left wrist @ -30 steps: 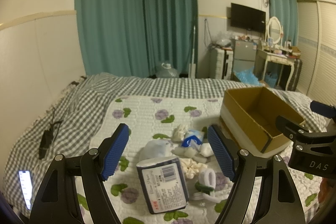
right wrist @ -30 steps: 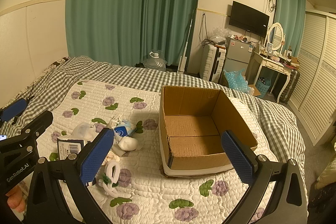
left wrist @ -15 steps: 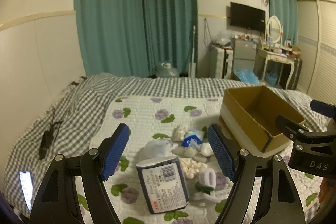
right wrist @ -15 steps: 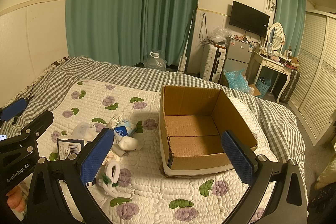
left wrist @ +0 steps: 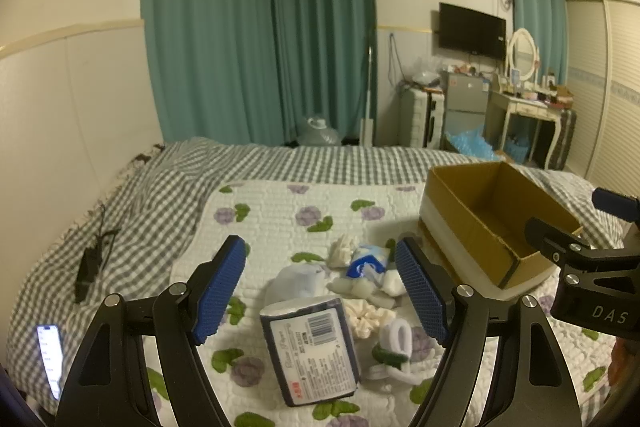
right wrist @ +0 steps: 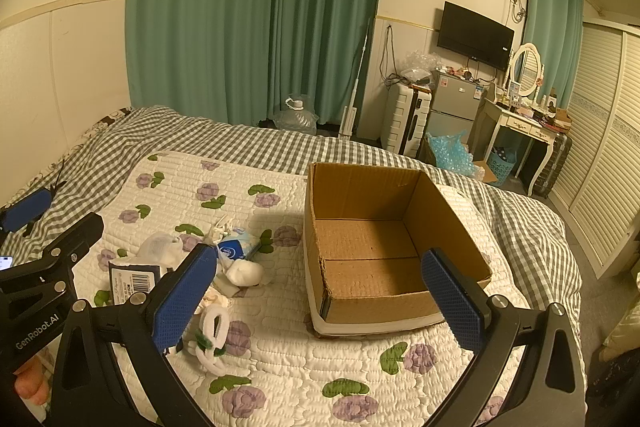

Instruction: Organize soft objects

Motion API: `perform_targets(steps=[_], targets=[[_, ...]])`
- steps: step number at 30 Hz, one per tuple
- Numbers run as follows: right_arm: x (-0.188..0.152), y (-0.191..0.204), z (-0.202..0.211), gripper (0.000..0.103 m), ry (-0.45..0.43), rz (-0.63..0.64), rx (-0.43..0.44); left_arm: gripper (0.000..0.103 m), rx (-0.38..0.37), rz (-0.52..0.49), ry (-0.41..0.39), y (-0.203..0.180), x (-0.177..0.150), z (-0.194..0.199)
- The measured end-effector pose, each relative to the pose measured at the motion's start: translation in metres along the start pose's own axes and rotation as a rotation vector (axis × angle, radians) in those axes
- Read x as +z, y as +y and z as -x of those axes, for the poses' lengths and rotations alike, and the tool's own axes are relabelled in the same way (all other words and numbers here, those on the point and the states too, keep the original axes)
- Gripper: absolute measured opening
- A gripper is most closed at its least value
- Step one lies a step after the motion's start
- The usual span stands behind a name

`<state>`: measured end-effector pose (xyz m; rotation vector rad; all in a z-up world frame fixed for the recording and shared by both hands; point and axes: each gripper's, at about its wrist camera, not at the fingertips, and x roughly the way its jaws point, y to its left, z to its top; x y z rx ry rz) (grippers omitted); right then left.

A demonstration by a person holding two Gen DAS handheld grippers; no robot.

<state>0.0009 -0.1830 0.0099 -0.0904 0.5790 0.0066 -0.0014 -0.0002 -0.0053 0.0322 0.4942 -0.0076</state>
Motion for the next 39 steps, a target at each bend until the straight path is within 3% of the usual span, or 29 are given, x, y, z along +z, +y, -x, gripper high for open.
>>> perform_targets(steps=[27, 39], targets=[[0.0, 0.0, 0.0, 0.103, 0.0, 0.0, 0.0, 0.078, -0.005, -0.003, 0.002, 0.0, -0.002, 0.0], [0.005, 0.002, 0.017, 0.103, -0.032, 0.02, -0.013, 0.078, -0.008, -0.005, -0.046, 0.004, 0.009, 0.022]])
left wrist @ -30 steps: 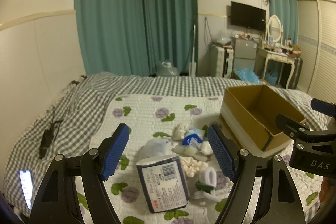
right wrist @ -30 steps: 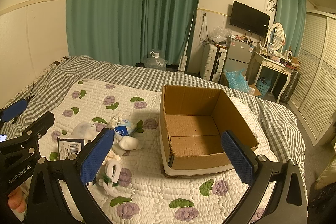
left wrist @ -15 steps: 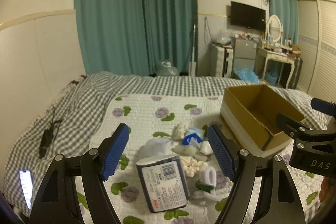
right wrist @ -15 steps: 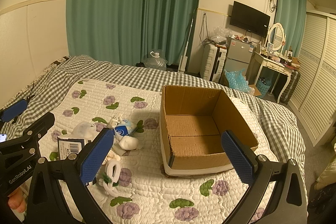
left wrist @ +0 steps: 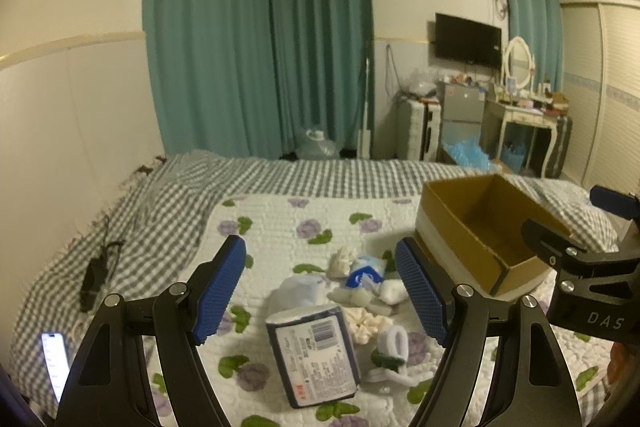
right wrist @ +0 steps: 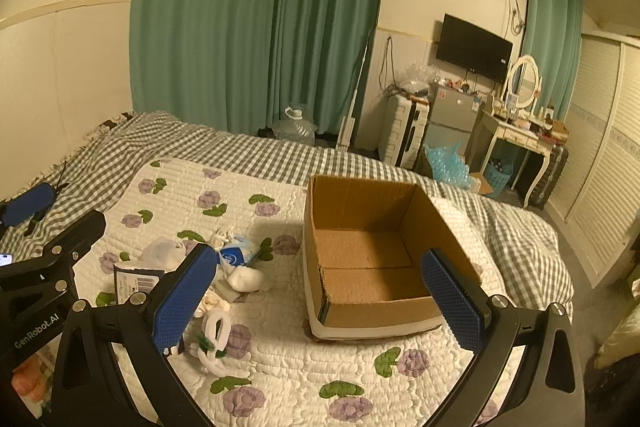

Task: Organize soft objects
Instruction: 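Grasp the Tissue Paper pack with the left gripper while the right grasps the white loop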

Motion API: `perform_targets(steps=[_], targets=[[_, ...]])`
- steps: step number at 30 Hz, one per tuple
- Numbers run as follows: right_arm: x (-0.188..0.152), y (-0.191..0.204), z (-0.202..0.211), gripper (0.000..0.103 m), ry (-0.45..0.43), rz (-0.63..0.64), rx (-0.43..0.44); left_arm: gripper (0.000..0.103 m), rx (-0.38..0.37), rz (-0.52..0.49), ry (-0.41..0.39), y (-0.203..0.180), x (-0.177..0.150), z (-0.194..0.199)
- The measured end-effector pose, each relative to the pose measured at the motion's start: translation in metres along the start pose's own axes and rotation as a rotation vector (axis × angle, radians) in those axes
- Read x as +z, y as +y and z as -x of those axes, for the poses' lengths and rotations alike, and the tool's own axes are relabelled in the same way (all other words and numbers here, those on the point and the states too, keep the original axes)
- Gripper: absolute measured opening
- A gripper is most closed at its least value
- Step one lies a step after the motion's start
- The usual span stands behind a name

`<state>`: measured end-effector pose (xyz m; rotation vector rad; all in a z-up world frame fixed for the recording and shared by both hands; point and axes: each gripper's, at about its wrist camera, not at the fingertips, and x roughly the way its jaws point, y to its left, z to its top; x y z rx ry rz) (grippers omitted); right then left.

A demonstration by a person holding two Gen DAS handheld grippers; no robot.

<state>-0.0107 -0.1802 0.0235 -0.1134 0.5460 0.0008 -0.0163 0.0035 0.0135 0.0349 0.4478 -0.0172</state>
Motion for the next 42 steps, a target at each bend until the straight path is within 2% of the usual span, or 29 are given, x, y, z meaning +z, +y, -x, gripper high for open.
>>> perform_targets(steps=[4, 8, 13, 18, 27, 33, 36, 37, 42], targets=[[0.005, 0.003, 0.017, 0.103, -0.034, 0.012, 0.004, 0.078, 0.01, 0.008, -0.029, 0.01, 0.008, 0.016], [0.003, 0.01, 0.028, 0.103, -0.039, 0.036, 0.009, 0.078, 0.024, -0.013, 0.002, 0.02, -0.001, 0.012], [-0.018, 0.018, 0.021, 0.103, 0.007, 0.06, 0.016, 0.078, 0.01, 0.01, 0.145, 0.031, -0.036, -0.022], [-0.048, 0.035, -0.014, 0.103, 0.108, 0.099, 0.049, 0.078, -0.019, 0.046, 0.304, 0.024, -0.081, -0.061], [-0.088, 0.052, -0.069, 0.103, 0.246, 0.128, 0.036, 0.078, -0.079, 0.091, 0.444, 0.002, -0.121, -0.104], [-0.094, 0.046, -0.081, 0.103, 0.282, 0.109, 0.025, 0.078, -0.002, 0.065, 0.424, 0.002, -0.127, -0.123], [-0.095, 0.047, -0.087, 0.103, 0.297, 0.111, 0.023, 0.081, 0.006, 0.051, 0.41, 0.007, -0.132, -0.131], [-0.096, 0.048, -0.089, 0.103, 0.302, 0.114, 0.022, 0.085, 0.005, 0.039, 0.411, 0.007, -0.133, -0.134], [-0.098, 0.055, -0.092, 0.103, 0.319, 0.131, 0.027, 0.087, -0.069, 0.072, 0.451, 0.021, -0.138, -0.146]])
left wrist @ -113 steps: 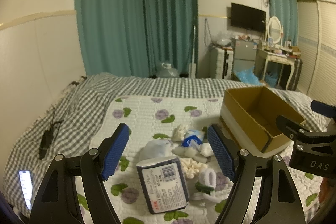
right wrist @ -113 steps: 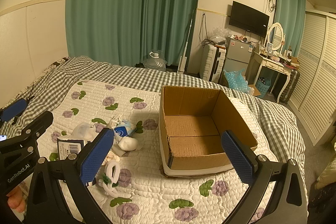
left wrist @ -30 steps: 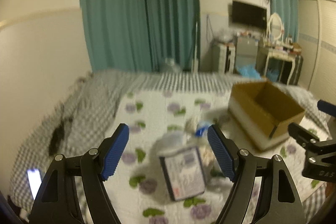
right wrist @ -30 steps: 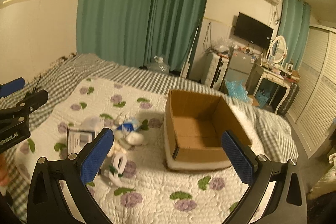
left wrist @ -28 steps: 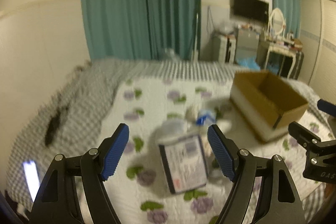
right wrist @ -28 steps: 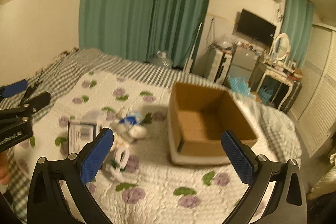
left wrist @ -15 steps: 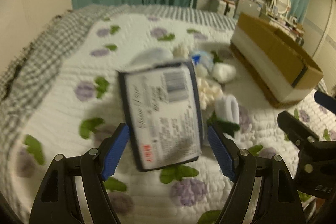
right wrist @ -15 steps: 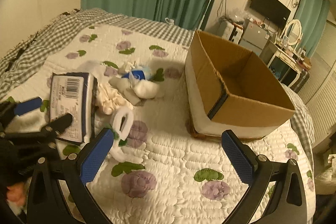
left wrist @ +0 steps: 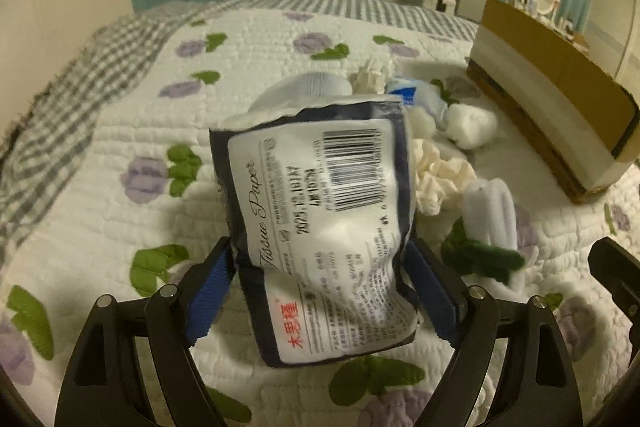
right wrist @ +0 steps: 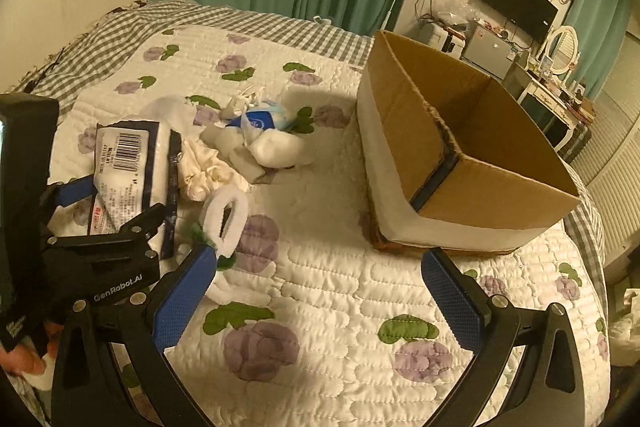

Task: Organize soft objects
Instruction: 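Grasp the Tissue Paper pack with the left gripper while the right grasps the white loop, then carry both items to the cardboard box and release them inside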

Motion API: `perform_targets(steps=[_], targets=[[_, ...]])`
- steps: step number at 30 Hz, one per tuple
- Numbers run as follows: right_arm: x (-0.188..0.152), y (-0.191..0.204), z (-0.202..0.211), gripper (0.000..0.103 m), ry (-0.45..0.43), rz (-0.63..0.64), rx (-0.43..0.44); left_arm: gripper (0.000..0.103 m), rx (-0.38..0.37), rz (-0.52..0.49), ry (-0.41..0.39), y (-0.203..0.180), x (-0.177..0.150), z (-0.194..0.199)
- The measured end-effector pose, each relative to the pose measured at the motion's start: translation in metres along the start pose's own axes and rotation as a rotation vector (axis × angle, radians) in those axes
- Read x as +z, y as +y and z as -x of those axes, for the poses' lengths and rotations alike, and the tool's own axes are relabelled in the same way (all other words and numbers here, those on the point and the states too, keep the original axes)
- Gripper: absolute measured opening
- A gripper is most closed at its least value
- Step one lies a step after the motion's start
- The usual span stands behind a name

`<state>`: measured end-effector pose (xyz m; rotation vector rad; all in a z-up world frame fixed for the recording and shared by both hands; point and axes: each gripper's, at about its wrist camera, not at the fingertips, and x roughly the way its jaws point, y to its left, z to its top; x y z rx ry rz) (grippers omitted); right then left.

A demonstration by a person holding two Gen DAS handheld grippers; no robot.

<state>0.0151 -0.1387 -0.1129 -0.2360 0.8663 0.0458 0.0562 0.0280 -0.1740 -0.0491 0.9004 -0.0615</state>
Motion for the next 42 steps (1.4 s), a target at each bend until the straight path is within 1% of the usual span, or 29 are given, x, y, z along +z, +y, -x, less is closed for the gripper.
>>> perform_targets(steps=[4, 6, 7, 9, 10, 11, 13, 15, 17, 19, 23, 24, 25, 26, 27, 29, 31, 34, 37, 40, 42], targets=[[0.0, 0.004, -0.004, 0.103, -0.005, -0.002, 0.035, 0.087, -0.111, 0.075, 0.071, 0.014, 0.0, -0.016], [-0.002, 0.005, -0.011, 0.103, 0.008, -0.006, 0.055, 0.086, -0.147, 0.104, 0.081, 0.018, 0.0, -0.015], [-0.003, 0.007, -0.014, 0.103, 0.013, -0.006, 0.061, 0.084, -0.151, 0.097, 0.078, 0.017, -0.001, -0.013], [-0.005, 0.01, -0.02, 0.103, 0.022, 0.0, 0.074, 0.08, -0.145, 0.071, 0.06, 0.015, -0.001, -0.005], [-0.006, 0.011, -0.022, 0.103, 0.027, 0.002, 0.084, 0.074, -0.146, 0.054, 0.052, 0.014, -0.001, -0.001], [-0.007, 0.012, -0.023, 0.1, 0.029, 0.002, 0.095, 0.069, -0.147, 0.044, 0.049, 0.014, -0.001, 0.001], [-0.007, 0.013, -0.025, 0.096, 0.029, 0.001, 0.116, 0.067, -0.137, 0.032, 0.041, 0.014, -0.001, 0.007], [-0.007, 0.015, -0.027, 0.096, 0.031, 0.0, 0.135, 0.066, -0.132, 0.028, 0.025, 0.018, -0.001, 0.015], [-0.007, 0.018, -0.03, 0.092, 0.036, 0.003, 0.155, 0.065, -0.124, 0.025, 0.011, 0.023, 0.001, 0.023], [-0.006, 0.025, -0.034, 0.09, 0.045, 0.017, 0.175, 0.065, -0.1, 0.02, -0.011, 0.027, 0.001, 0.032], [-0.005, 0.044, -0.047, 0.08, 0.069, 0.056, 0.208, 0.065, -0.073, 0.019, -0.027, 0.032, 0.003, 0.04], [-0.005, 0.048, -0.051, 0.079, 0.076, 0.066, 0.212, 0.065, -0.07, 0.017, -0.025, 0.033, 0.003, 0.04], [-0.005, 0.053, -0.056, 0.074, 0.085, 0.077, 0.213, 0.065, -0.067, 0.014, -0.025, 0.032, 0.003, 0.041], [-0.005, 0.056, -0.059, 0.066, 0.089, 0.08, 0.209, 0.065, -0.063, 0.011, -0.026, 0.032, 0.003, 0.041], [-0.006, 0.059, -0.061, 0.062, 0.089, 0.084, 0.203, 0.065, -0.063, 0.009, -0.026, 0.032, 0.003, 0.041], [-0.007, 0.06, -0.061, 0.042, 0.085, 0.088, 0.197, 0.065, -0.063, 0.004, -0.029, 0.03, 0.003, 0.044], [-0.007, 0.06, -0.058, 0.04, 0.082, 0.084, 0.229, 0.065, -0.059, -0.007, -0.038, 0.026, 0.003, 0.048], [-0.008, 0.057, -0.047, 0.039, 0.055, 0.085, 0.219, 0.065, -0.057, -0.027, -0.062, 0.019, 0.006, 0.06], [-0.005, 0.045, -0.028, 0.039, 0.019, 0.054, 0.231, 0.065, -0.052, -0.044, -0.092, 0.011, 0.014, 0.074], [0.005, 0.031, -0.002, 0.039, -0.031, 0.034, 0.228, 0.065, -0.055, -0.062, -0.125, 0.002, 0.025, 0.089], [0.019, 0.021, 0.016, 0.039, -0.073, 0.041, 0.216, 0.065, -0.049, -0.077, -0.158, -0.009, 0.038, 0.101]])
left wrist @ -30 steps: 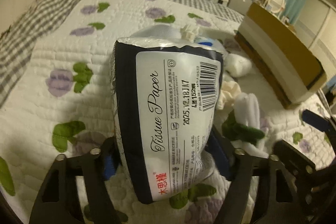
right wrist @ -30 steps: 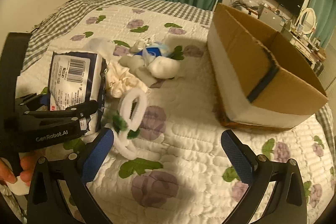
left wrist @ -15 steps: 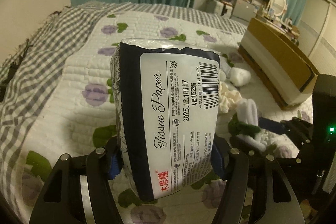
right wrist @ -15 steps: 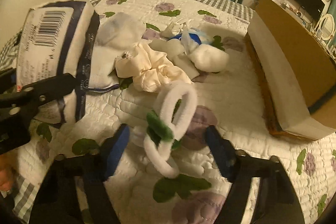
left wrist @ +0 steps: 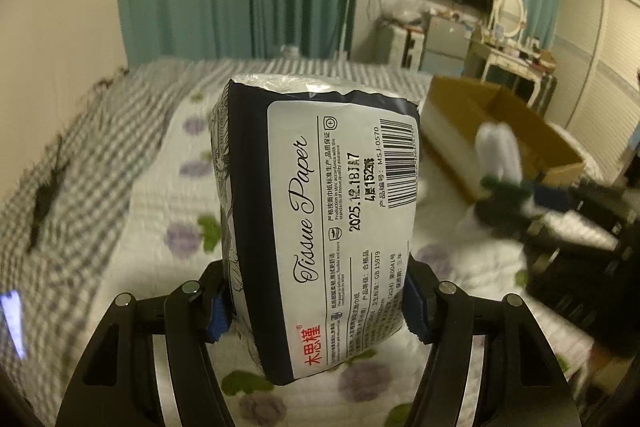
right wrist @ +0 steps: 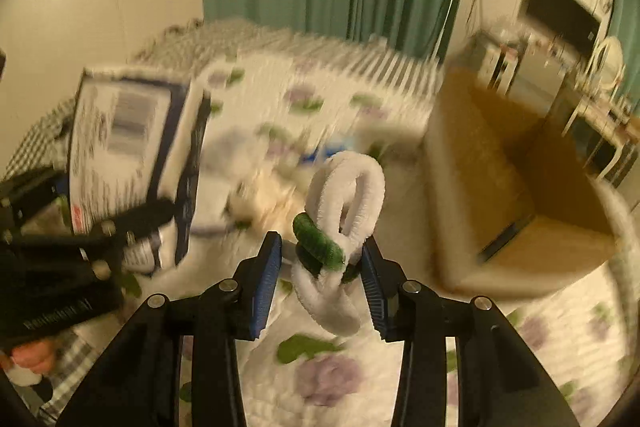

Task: Organize soft objects
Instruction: 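Carry both items to the cardboard box and release them inside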

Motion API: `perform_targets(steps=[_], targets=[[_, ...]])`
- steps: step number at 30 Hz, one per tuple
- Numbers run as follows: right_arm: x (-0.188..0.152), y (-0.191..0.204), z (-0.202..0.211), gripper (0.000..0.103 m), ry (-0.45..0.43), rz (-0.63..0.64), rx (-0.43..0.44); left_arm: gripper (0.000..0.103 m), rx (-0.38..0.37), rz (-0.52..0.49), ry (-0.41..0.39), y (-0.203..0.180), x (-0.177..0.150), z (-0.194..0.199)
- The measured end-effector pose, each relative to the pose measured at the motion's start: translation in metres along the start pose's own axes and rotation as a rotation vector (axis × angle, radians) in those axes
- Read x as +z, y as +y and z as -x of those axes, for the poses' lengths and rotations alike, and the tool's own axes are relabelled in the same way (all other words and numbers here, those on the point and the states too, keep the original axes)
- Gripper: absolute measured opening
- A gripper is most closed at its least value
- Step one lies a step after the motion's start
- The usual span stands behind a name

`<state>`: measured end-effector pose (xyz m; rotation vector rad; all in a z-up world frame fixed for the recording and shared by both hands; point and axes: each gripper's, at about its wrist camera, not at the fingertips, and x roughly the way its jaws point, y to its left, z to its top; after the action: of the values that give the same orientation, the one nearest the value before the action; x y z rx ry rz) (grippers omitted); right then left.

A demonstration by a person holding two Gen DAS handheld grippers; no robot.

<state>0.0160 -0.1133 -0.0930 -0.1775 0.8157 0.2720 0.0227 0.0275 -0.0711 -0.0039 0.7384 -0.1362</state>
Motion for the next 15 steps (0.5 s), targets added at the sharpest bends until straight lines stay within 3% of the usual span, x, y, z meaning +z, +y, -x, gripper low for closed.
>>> perform_targets(steps=[5, 10, 15], targets=[[0.051, -0.035, 0.058, 0.039, -0.121, 0.013, -0.028, 0.065, -0.021, -0.06, -0.097, -0.037, 0.045, 0.021], [0.097, -0.087, 0.1, 0.039, -0.232, -0.025, -0.069, 0.065, -0.112, -0.111, -0.164, -0.08, 0.086, 0.028], [0.119, -0.141, 0.114, 0.039, -0.277, -0.071, -0.138, 0.065, -0.171, -0.134, -0.162, -0.119, 0.125, 0.003]])
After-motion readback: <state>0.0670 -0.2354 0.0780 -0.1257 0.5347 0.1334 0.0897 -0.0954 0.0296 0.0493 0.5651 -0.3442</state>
